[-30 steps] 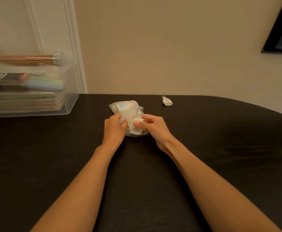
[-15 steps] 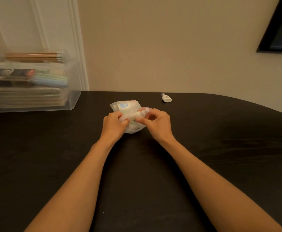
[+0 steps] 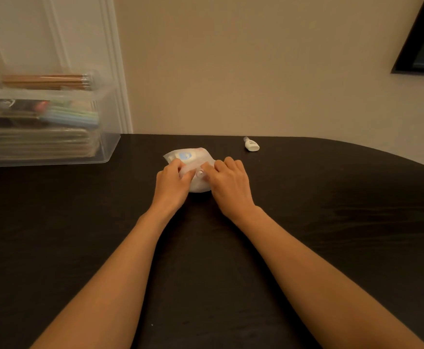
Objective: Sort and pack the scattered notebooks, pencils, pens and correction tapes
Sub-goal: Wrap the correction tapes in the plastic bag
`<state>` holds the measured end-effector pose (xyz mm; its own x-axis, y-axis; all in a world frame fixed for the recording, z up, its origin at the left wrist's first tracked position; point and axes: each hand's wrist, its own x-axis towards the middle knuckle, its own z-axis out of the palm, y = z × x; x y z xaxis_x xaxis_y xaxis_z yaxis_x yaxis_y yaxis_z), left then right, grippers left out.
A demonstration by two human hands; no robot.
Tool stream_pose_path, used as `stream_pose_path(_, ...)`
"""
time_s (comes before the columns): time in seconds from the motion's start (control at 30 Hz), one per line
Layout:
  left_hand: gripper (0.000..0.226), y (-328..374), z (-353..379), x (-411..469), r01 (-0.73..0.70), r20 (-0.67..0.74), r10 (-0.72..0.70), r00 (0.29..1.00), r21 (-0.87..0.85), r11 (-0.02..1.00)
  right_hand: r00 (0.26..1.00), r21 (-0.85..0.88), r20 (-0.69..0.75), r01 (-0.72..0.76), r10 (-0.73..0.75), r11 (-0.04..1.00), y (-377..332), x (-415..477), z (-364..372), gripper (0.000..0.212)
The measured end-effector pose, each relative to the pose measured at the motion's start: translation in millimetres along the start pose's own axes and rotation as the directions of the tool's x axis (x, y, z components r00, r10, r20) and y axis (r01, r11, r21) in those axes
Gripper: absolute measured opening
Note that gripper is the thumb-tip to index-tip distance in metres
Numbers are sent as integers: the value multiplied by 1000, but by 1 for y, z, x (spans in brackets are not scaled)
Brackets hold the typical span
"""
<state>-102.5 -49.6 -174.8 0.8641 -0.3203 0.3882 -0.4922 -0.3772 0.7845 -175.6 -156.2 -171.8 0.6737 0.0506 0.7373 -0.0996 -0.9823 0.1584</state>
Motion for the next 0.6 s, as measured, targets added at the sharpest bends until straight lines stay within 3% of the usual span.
stream_pose_path(0.07, 19, -1, 1, -1, -8, -13, 8, 1000, 16, 1000, 983, -6, 180, -14, 15, 1000, 0, 2, 2, 28)
stream_pose_path(0.17, 22, -3, 2, -2, 2, -20, -1, 1000, 21, 1000, 922, 167, 376, -167, 94, 972, 1, 1, 10, 32)
stream_pose_path(0.3, 28, -5, 1, -2, 58, 8, -58, 998, 34, 998, 913, 343, 379, -291, 152, 893, 6, -4, 13, 29)
stream_pose_path(0.37, 28, -4, 0, -1, 83, 23, -84, 996, 38, 996, 906, 471, 340, -394, 250, 789, 11, -5, 12, 35)
stream_pose_path(0.5, 28, -2, 0, 0, 63, -13, -62, 998, 128, 990, 800, 605, 316, -584, 511, 541, 22, -4, 13, 34)
stream_pose_path(0.6, 26, -5, 3, 3, 64, -57, -49, 997, 287, 956, 787, 647, 412, -608, 460, 460, 22, -1, 14, 45)
